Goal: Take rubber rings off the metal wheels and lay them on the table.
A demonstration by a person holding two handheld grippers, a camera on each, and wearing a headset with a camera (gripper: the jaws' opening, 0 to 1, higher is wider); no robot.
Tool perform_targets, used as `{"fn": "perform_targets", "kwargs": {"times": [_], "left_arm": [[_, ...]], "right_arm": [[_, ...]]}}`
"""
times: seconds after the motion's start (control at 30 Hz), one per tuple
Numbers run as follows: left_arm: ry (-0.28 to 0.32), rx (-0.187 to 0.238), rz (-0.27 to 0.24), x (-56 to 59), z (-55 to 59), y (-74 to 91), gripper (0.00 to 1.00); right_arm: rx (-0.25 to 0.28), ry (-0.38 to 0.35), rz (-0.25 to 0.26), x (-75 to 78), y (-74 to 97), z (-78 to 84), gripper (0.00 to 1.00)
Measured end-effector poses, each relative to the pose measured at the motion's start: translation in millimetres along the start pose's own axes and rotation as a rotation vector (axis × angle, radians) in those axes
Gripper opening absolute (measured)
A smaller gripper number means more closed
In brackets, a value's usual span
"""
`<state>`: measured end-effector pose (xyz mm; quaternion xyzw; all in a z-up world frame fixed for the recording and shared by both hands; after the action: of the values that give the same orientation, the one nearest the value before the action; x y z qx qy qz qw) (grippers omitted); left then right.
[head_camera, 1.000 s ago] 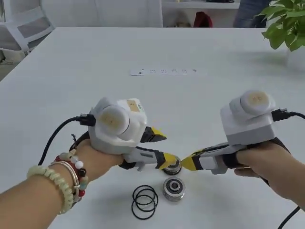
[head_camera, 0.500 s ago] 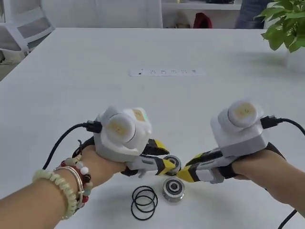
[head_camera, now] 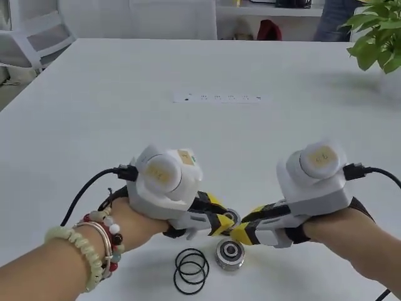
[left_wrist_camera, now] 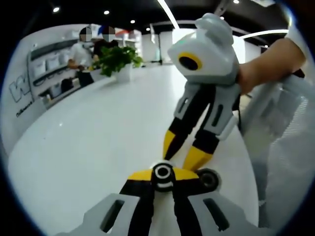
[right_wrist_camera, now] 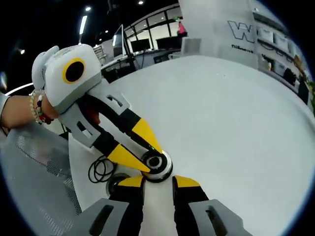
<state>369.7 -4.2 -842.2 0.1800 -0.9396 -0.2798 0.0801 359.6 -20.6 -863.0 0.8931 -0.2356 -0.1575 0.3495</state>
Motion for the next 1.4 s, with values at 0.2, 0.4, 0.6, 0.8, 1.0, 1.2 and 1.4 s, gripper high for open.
{"fn": "perform_targets", "kwargs": {"times": [0.2, 0.4, 0.6, 0.8, 1.0, 1.2, 1.4], "left_arm": [[0.006, 0.003, -0.008, -0.3, -0.1, 0.5, 0.14], [0.012, 0.005, -0.012, -0.6, 0.2, 0.3, 0.14], [0.021, 0.005, -0.019, -1.5, 0.8, 1.2, 0.14], [0.020, 0.005, -0.021, -1.5, 1.1, 0.9, 0.14], [0.008, 0.005, -0.023, -1.9, 1.3, 0.6, 0.14], [0.008, 0.008, -0.027, -2.8, 1.3, 0.3, 0.14], [0.009, 0.012, -0.027, -3.2, 1.5, 0.2, 0.14]], "right_arm": [[0.010, 0.041, -0.007, -2.2, -0.7, -1.5, 0.16], [0.008, 0.081, -0.003, -1.5, 0.4, -1.2, 0.14], [0.002, 0.114, 0.014, 2.7, 1.8, 0.6, 0.01], [-0.007, 0.090, 0.036, 5.6, 1.5, 0.8, 0.00], [0.017, -0.102, 0.030, 10.6, 3.6, 0.7, 0.00], [0.050, -0.161, 0.033, 16.0, 7.7, -2.3, 0.00], [0.106, -0.278, 0.005, 15.7, 10.9, -10.7, 0.00]]}}
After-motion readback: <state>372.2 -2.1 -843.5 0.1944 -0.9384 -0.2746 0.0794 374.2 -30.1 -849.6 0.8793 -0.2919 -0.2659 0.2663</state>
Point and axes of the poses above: the centre of the closed fingertips' face, and the gripper's own axes: y roughly backward along the fingers, x roughly to its right, z roughly out of its underside, the point moved 1 cm from there along y, roughly backward along the fingers, and after that the axes turned 6 degrees about y, right-handed, at the moved point
